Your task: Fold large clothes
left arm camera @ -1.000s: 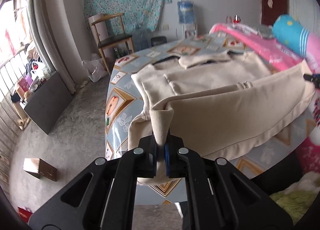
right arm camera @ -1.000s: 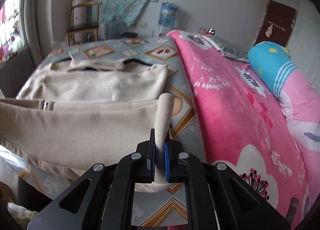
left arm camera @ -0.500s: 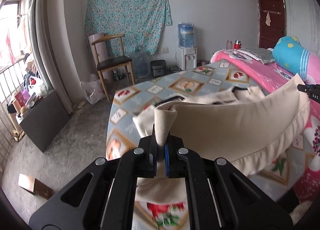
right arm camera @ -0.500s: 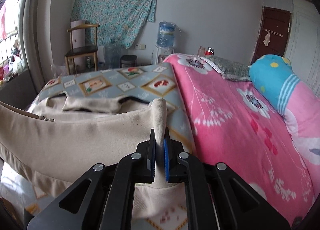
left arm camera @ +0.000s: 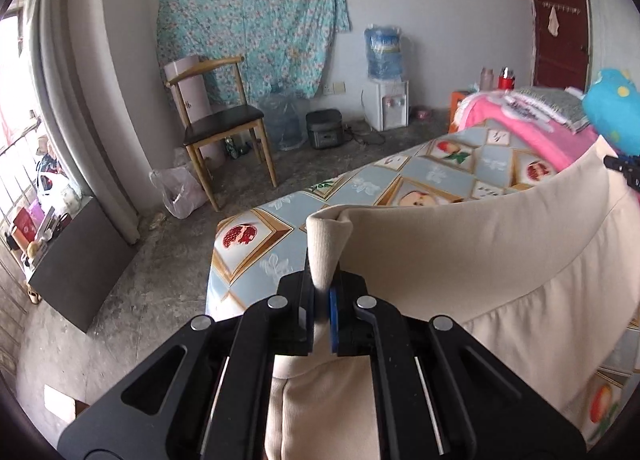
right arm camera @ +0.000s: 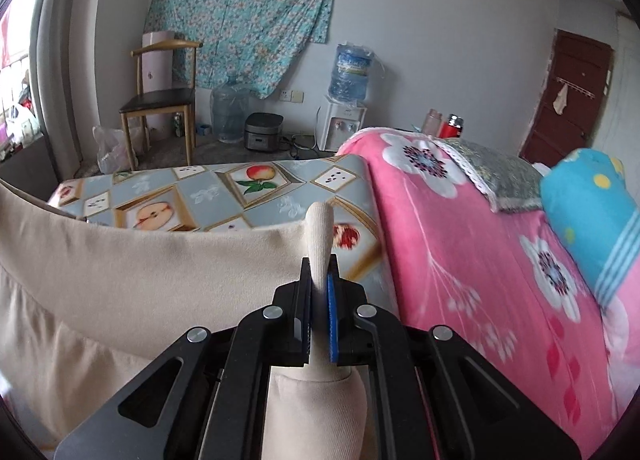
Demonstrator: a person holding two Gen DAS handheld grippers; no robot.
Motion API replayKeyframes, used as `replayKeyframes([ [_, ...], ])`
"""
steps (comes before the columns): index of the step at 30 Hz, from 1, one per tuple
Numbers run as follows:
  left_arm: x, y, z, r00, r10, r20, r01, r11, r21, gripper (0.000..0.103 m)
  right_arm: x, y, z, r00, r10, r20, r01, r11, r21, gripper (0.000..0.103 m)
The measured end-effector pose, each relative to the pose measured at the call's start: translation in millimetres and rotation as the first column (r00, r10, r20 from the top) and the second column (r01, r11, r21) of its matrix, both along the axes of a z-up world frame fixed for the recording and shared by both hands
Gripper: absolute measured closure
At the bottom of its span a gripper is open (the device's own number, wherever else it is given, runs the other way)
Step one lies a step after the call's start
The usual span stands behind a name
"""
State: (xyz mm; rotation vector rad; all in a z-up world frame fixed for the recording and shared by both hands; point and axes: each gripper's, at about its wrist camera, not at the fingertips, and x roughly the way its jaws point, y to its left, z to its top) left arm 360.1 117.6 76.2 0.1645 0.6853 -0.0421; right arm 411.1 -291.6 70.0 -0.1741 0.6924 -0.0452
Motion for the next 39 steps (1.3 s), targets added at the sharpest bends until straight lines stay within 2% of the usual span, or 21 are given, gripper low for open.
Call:
replayKeyframes([
  [2, 24, 2, -15, 0.999, 0.01, -0.041, -0.01, 1.0, 0.019, 0.098, 26, 3, -20, 0.999, 0.012, -0.048, -0.012, 1.0, -0.004, 0.097],
  [5, 58, 10, -50, 0.988, 0.027, -0.149, -0.027, 1.0, 0.003, 0.098, 55, 4, -54, 0.99, 0.031, -0.138, -0.031, 1.0, 0.001, 0.097],
  [9, 87, 26, -95, 0.955, 0.053, -0.291, -0.07, 0.996, -0.049, 0.097, 82, -8, -95, 0.963, 0.039, -0.267, -0.02, 0.997, 0.073, 0.096],
  [11, 91, 34, -107, 0.942, 0.066, -0.33, -0.096, 0.992, -0.078, 0.093, 88, -19, -104, 0.953, 0.02, -0.303, 0.017, 0.993, 0.119, 0.086],
  [13, 87, 46, -109, 0.94, 0.1, -0.327, -0.137, 0.986, -0.093, 0.083, 87, -38, -100, 0.953, -0.031, -0.301, 0.086, 0.981, 0.173, 0.061],
  [15, 83, 63, -103, 0.937, 0.162, -0.308, -0.202, 0.974, -0.103, 0.081, 79, -54, -89, 0.957, -0.089, -0.277, 0.142, 0.974, 0.176, 0.047],
  [17, 74, 82, -92, 0.932, 0.211, -0.293, -0.258, 0.957, -0.132, 0.082, 65, -71, -77, 0.953, -0.142, -0.267, 0.196, 0.962, 0.188, 0.046],
  [19, 54, 99, -76, 0.932, 0.24, -0.27, -0.289, 0.944, -0.157, 0.082, 47, -87, -66, 0.952, -0.161, -0.261, 0.225, 0.945, 0.238, 0.043],
  [23, -4, 96, -57, 0.943, 0.201, -0.264, -0.251, 0.953, -0.171, 0.08, -15, -107, -48, 0.956, -0.164, -0.245, 0.243, 0.909, 0.338, 0.024],
  [25, -32, 86, -54, 0.946, 0.17, -0.277, -0.226, 0.956, -0.186, 0.068, -47, -111, -49, 0.953, -0.139, -0.269, 0.24, 0.889, 0.39, 0.018],
  [26, -54, 79, -55, 0.947, 0.145, -0.288, -0.209, 0.956, -0.206, 0.065, -66, -112, -53, 0.951, -0.125, -0.284, 0.241, 0.875, 0.421, 0.017],
  [27, -67, 74, -55, 0.947, 0.128, -0.296, -0.197, 0.956, -0.218, 0.057, -80, -114, -56, 0.948, -0.113, -0.297, 0.242, 0.862, 0.445, 0.017],
  [30, -115, 54, -62, 0.945, 0.067, -0.321, -0.163, 0.945, -0.282, 0.045, -126, -114, -72, 0.934, -0.063, -0.352, 0.26, 0.797, 0.545, 0.016],
  [33, -148, 40, -77, 0.935, -0.003, -0.353, -0.15, 0.903, -0.403, 0.036, -163, -109, -89, 0.922, -0.016, -0.388, 0.281, 0.716, 0.639, 0.016],
  [34, -156, 38, -86, 0.93, -0.024, -0.366, -0.157, 0.875, -0.457, 0.035, -173, -107, -94, 0.923, -0.007, -0.386, 0.286, 0.682, 0.673, 0.016],
  [37, -165, 37, -112, 0.913, -0.05, -0.405, -0.216, 0.783, -0.583, 0.03, -188, -100, -111, 0.919, 0.014, -0.394, 0.306, 0.603, 0.737, 0.016],
  [38, -164, 42, -125, 0.902, -0.043, -0.429, -0.264, 0.731, -0.629, 0.03, -189, -98, -115, 0.918, 0.012, -0.396, 0.315, 0.585, 0.747, 0.016],
  [39, -166, 46, -132, 0.901, -0.027, -0.433, -0.295, 0.694, -0.657, 0.029, -188, -98, -120, 0.915, 0.009, -0.403, 0.33, 0.556, 0.762, 0.016],
])
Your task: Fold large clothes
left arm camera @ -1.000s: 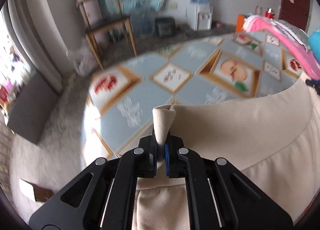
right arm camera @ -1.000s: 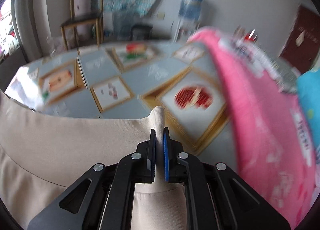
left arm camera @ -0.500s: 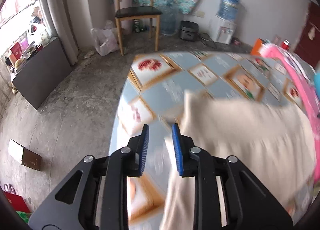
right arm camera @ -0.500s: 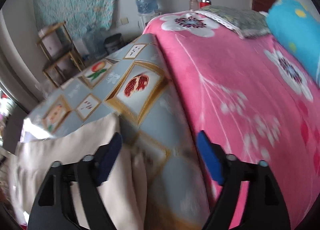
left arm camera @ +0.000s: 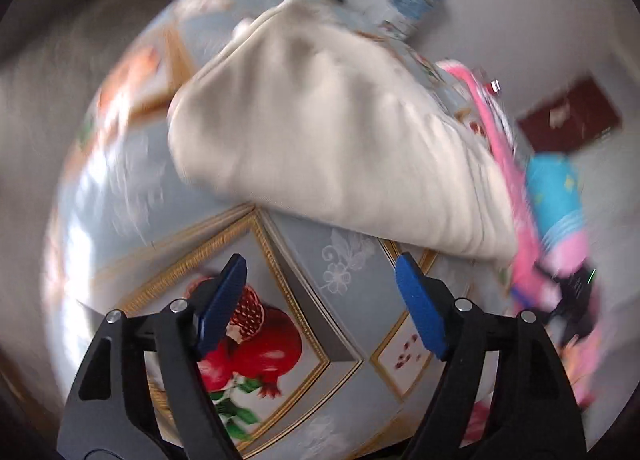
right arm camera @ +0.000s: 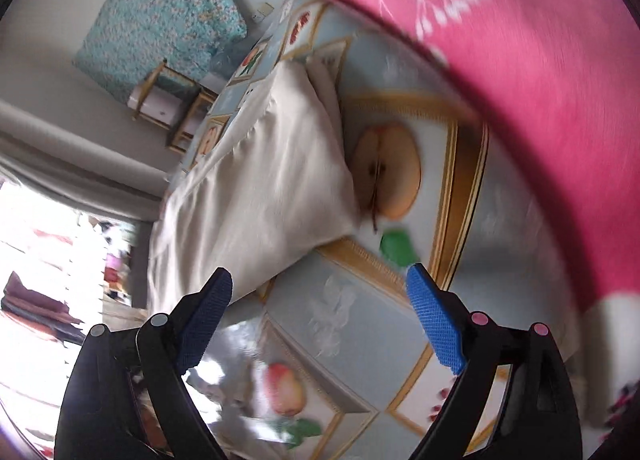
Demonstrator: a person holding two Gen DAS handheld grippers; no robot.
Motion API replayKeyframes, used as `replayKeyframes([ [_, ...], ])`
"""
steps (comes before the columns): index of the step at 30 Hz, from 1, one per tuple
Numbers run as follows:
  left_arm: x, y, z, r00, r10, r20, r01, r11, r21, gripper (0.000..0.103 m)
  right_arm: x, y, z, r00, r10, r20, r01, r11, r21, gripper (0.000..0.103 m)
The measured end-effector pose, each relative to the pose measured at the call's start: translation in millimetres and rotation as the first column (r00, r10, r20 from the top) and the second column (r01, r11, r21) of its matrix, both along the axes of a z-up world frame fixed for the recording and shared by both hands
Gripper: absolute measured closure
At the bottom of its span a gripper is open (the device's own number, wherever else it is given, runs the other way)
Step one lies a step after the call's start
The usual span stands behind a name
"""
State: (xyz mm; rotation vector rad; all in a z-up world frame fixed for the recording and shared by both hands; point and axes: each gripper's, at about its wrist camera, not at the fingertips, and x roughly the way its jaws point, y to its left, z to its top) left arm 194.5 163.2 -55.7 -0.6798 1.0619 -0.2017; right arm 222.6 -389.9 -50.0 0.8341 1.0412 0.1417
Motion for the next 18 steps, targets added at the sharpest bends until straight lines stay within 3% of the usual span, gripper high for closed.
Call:
replayKeyframes([
  [4, 5, 17, -8, 0.991, 0.13, 0.03, -0.127, 0.986, -0.106, 0.026, 12, -3, -16, 0.997, -0.074, -0.007, 0.074, 0.992, 0.099, 0.016],
  [8, 11, 32, -20, 0.964, 0.265, 0.017, -0.251, 0.93, -0.268, 0.027, 31, -3, -27, 0.988, -0.153, -0.007, 0.152, 0.974, 0.167, 0.017],
  [11, 14, 32, -22, 0.937, 0.351, -0.001, -0.336, 0.898, -0.285, 0.034, 44, 3, -30, 0.978, -0.208, -0.012, 0.207, 0.962, 0.18, 0.017],
  [14, 13, 28, -25, 0.903, 0.428, -0.029, -0.418, 0.863, -0.283, 0.05, 52, 9, -33, 0.965, -0.259, -0.036, 0.26, 0.941, 0.216, 0.017],
  [16, 12, 28, -28, 0.883, 0.466, -0.05, -0.459, 0.839, -0.293, 0.06, 53, 13, -33, 0.95, -0.305, -0.072, 0.314, 0.92, 0.234, 0.018],
  [18, 11, 31, -28, 0.862, 0.499, -0.091, -0.502, 0.811, -0.301, 0.063, 46, 9, -34, 0.936, -0.33, -0.122, 0.352, 0.896, 0.27, 0.018],
])
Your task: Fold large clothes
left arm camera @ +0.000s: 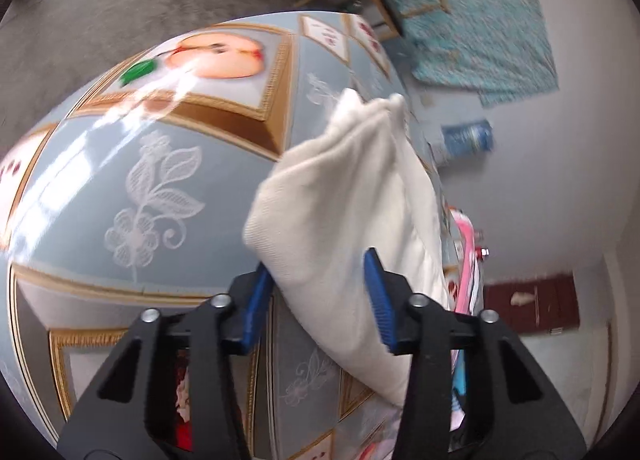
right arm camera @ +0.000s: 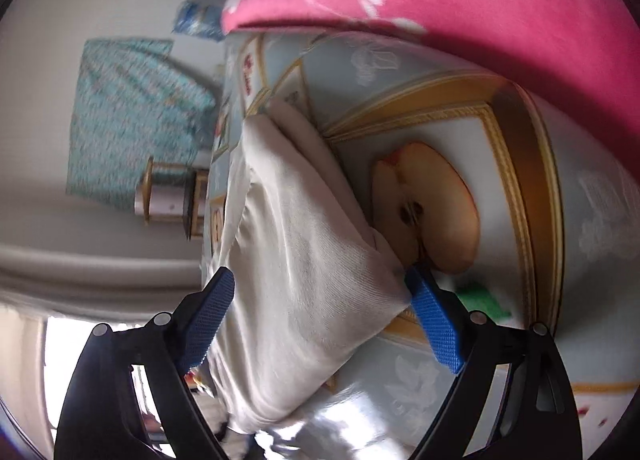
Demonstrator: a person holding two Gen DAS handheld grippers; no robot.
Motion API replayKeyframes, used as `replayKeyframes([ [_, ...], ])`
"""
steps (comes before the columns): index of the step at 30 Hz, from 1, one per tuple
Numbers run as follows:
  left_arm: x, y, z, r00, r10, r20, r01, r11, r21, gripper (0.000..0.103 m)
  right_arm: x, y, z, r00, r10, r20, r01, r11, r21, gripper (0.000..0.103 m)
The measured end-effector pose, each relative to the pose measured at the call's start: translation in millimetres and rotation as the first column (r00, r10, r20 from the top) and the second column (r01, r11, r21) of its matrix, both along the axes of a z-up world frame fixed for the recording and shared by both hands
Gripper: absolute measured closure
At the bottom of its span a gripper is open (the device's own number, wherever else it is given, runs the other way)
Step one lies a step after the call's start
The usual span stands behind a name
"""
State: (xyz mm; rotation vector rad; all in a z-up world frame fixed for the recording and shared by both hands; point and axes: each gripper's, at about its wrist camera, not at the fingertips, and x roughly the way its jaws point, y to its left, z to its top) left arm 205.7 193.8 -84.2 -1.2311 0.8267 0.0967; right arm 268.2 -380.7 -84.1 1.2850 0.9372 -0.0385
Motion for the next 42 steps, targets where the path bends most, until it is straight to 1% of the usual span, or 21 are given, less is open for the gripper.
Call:
replayKeyframes([
  [3, -2, -1, 2, 1.0, -0.009, -0.021, 0.01, 1.0, 0.014, 0.063, -15, 3, -2, 1.0, -0.004, -0.029, 0.005, 1.0, 0.029, 0.018],
  [7, -1, -1, 3, 0.999, -0.025, -0.024, 0.026, 0.999, 0.039, 0.063, -8, 15, -5, 0.999, 0.037, -0.034, -0.036, 0.999, 0.041, 0.018],
  [9, 3, 1, 2, 0.999, -0.019, -0.032, 0.02, 0.999, 0.03, 0.062, 6, 17, -5, 0.999, 0.044, -0.024, -0.043, 0.999, 0.026, 0.018],
  [14, 10, 4, 0, 0.999, 0.019, -0.042, -0.018, 0.999, 0.032, 0.065, 20, 17, -3, 1.0, 0.006, -0.022, -0.007, 1.0, -0.03, 0.026],
  [15, 11, 1, 2, 0.998, 0.031, -0.052, -0.028, 0.998, 0.054, 0.065, 19, 17, -3, 1.0, 0.003, -0.022, -0.005, 0.999, -0.051, 0.032],
  [16, 12, -1, 3, 0.998, 0.034, -0.054, -0.03, 0.996, 0.081, 0.067, 19, 18, -2, 1.0, 0.003, -0.023, -0.005, 0.996, -0.085, 0.044],
  [17, 14, -6, 6, 0.998, 0.029, -0.057, -0.021, 0.991, 0.131, 0.068, 18, 20, -2, 1.0, 0.004, -0.027, -0.007, 0.992, -0.124, 0.051],
  [18, 14, -9, 9, 0.998, 0.022, -0.058, -0.012, 0.985, 0.171, 0.071, 16, 19, -3, 1.0, 0.013, -0.021, -0.016, 0.988, -0.153, 0.064],
  [19, 14, -13, 14, 0.999, 0.009, -0.052, 0.002, 0.975, 0.223, 0.074, 16, 19, -3, 0.999, 0.03, -0.012, -0.031, 0.983, -0.18, 0.07],
  [21, 14, -27, 29, 0.998, -0.05, -0.031, 0.058, 0.923, 0.38, 0.077, 16, 25, 8, 0.996, 0.091, 0.005, -0.085, 0.953, -0.289, 0.077],
  [23, 9, -44, 49, 0.993, -0.121, -0.004, 0.104, 0.834, 0.542, 0.081, 12, 31, 24, 0.988, 0.15, 0.027, -0.127, 0.908, -0.4, 0.08],
  [25, 3, -54, 64, 0.986, -0.168, 0.012, 0.125, 0.777, 0.617, 0.084, 4, 36, 38, 0.98, 0.197, 0.04, -0.156, 0.867, -0.474, 0.082],
  [26, -2, -57, 72, 0.982, -0.187, 0.018, 0.133, 0.758, 0.639, 0.084, -1, 39, 47, 0.973, 0.229, 0.043, -0.176, 0.841, -0.511, 0.083],
  [30, -32, -62, 95, 0.966, -0.258, 0.024, 0.175, 0.719, 0.673, 0.085, -28, 37, 66, 0.947, 0.319, 0.032, -0.252, 0.802, -0.541, 0.083],
  [33, -76, -55, 99, 0.95, -0.312, -0.014, 0.247, 0.724, 0.644, 0.085, -61, 28, 68, 0.925, 0.379, 0.006, -0.321, 0.79, -0.522, 0.083],
  [35, -99, -48, 91, 0.943, -0.329, -0.046, 0.288, 0.742, 0.605, 0.084, -79, 18, 56, 0.909, 0.416, -0.023, -0.374, 0.789, -0.487, 0.081],
  [37, -120, -38, 73, 0.932, -0.353, -0.087, 0.341, 0.765, 0.546, 0.077, -90, 8, 40, 0.899, 0.434, -0.058, -0.411, 0.792, -0.452, 0.072],
  [38, -129, -29, 61, 0.928, -0.358, -0.108, 0.361, 0.782, 0.508, 0.076, -95, -2, 33, 0.904, 0.417, -0.094, -0.412, 0.791, -0.452, 0.066],
  [39, -134, -23, 54, 0.93, -0.351, -0.113, 0.36, 0.796, 0.487, 0.07, -101, -10, 32, 0.911, 0.398, -0.111, -0.402, 0.79, -0.463, 0.057],
  [40, -142, -13, 49, 0.938, -0.328, -0.116, 0.343, 0.818, 0.461, 0.064, -107, -23, 37, 0.921, 0.375, -0.11, -0.38, 0.795, -0.472, 0.055],
  [42, -154, 7, 53, 0.96, -0.265, -0.094, 0.278, 0.841, 0.464, 0.065, -117, -44, 52, 0.943, 0.324, -0.078, -0.32, 0.814, -0.485, 0.054],
])
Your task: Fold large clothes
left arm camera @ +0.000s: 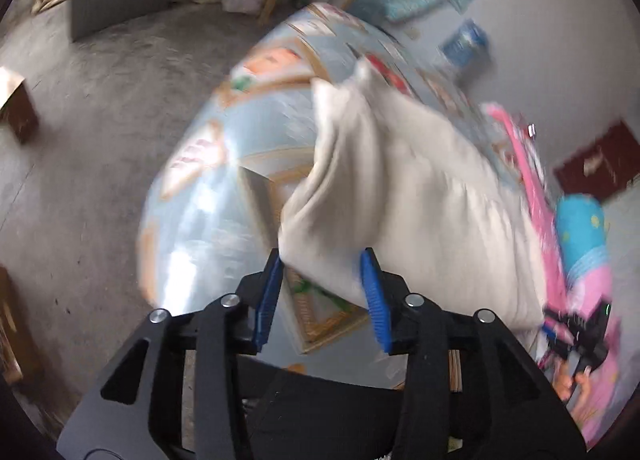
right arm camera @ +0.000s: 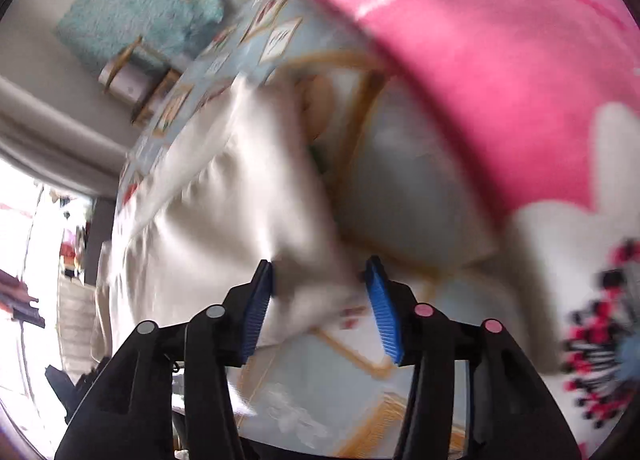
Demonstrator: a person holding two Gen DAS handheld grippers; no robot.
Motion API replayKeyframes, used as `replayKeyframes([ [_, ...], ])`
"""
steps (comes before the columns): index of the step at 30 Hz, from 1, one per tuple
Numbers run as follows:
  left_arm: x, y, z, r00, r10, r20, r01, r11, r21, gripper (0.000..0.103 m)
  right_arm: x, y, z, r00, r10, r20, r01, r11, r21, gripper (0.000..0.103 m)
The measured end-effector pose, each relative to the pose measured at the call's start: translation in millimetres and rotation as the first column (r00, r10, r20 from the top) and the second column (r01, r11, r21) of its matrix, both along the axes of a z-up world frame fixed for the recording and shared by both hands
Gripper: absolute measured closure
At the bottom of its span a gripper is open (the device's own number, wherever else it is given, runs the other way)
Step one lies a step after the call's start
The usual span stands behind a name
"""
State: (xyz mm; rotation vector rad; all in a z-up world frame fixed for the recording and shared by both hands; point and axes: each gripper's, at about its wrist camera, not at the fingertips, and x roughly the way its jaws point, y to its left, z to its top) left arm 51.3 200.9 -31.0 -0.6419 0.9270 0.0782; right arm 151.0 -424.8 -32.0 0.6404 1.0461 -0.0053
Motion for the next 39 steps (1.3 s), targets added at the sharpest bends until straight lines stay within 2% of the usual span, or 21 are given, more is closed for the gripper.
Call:
replayKeyframes([
  [3, -7, 24, 25, 0.995, 0.058, 0.077, -0.064, 0.995, 0.078, 0.065, 0, -19, 31, 0.995, -0.054, 0.08, 0.061, 0.995, -0.084, 0.048],
  [5, 11, 26, 40, 0.994, 0.029, 0.105, -0.043, 0.99, 0.137, 0.064, 14, -15, 42, 0.993, -0.026, 0.115, 0.039, 0.993, -0.112, 0.047],
  [8, 63, 8, 44, 0.997, -0.072, 0.038, 0.061, 0.972, 0.225, 0.061, 60, 10, 48, 0.988, 0.084, 0.132, -0.065, 0.988, -0.143, 0.047],
  [10, 97, -8, 40, 0.993, -0.117, -0.008, 0.115, 0.958, 0.262, 0.058, 100, 35, 49, 0.976, 0.167, 0.137, -0.138, 0.971, -0.195, 0.047],
  [14, 163, -34, 26, 0.982, -0.183, -0.053, 0.19, 0.933, 0.306, 0.058, 173, 79, 41, 0.955, 0.293, 0.056, -0.269, 0.927, -0.263, 0.047],
  [17, 201, -52, 11, 0.962, -0.243, -0.125, 0.273, 0.889, 0.368, 0.059, 205, 99, 26, 0.939, 0.343, -0.016, -0.33, 0.888, -0.32, 0.047],
  [18, 208, -56, 8, 0.958, -0.254, -0.134, 0.286, 0.878, 0.383, 0.066, 210, 102, 22, 0.935, 0.352, -0.027, -0.342, 0.882, -0.326, 0.051],
  [19, 214, -60, 4, 0.954, -0.262, -0.146, 0.299, 0.864, 0.406, 0.081, 214, 104, 19, 0.93, 0.366, -0.036, -0.357, 0.874, -0.33, 0.077],
  [21, 216, -63, 5, 0.953, -0.271, -0.138, 0.304, 0.843, 0.444, 0.098, 210, 106, 21, 0.926, 0.377, -0.019, -0.358, 0.86, -0.363, 0.097],
  [23, 210, -62, 17, 0.959, -0.27, -0.089, 0.28, 0.846, 0.454, 0.099, 198, 108, 39, 0.924, 0.379, 0.056, -0.326, 0.855, -0.403, 0.098],
  [25, 197, -60, 43, 0.963, -0.271, 0.015, 0.231, 0.847, 0.479, 0.099, 186, 104, 61, 0.926, 0.349, 0.145, -0.264, 0.871, -0.414, 0.098],
  [27, 195, -54, 56, 0.965, -0.255, 0.06, 0.2, 0.866, 0.459, 0.099, 186, 99, 65, 0.931, 0.316, 0.182, -0.219, 0.884, -0.413, 0.098],
  [29, 209, -42, 45, 0.972, -0.229, 0.055, 0.191, 0.904, 0.381, 0.099, 199, 94, 48, 0.944, 0.295, 0.151, -0.212, 0.888, -0.407, 0.098],
  [31, 225, -35, 22, 0.977, -0.214, 0.021, 0.196, 0.925, 0.326, 0.098, 211, 95, 27, 0.952, 0.288, 0.103, -0.222, 0.883, -0.413, 0.098],
  [34, 234, -36, -5, 0.978, -0.205, -0.035, 0.205, 0.927, 0.315, 0.098, 223, 102, 0, 0.956, 0.291, 0.037, -0.242, 0.853, -0.462, 0.098],
  [36, 234, -38, -9, 0.979, -0.201, -0.031, 0.2, 0.923, 0.328, 0.097, 224, 106, -4, 0.954, 0.297, 0.028, -0.245, 0.834, -0.494, 0.098],
  [39, 235, -34, -14, 0.983, -0.175, -0.045, 0.18, 0.927, 0.328, 0.092, 228, 106, -6, 0.956, 0.293, 0.006, -0.251, 0.829, -0.5, 0.097],
])
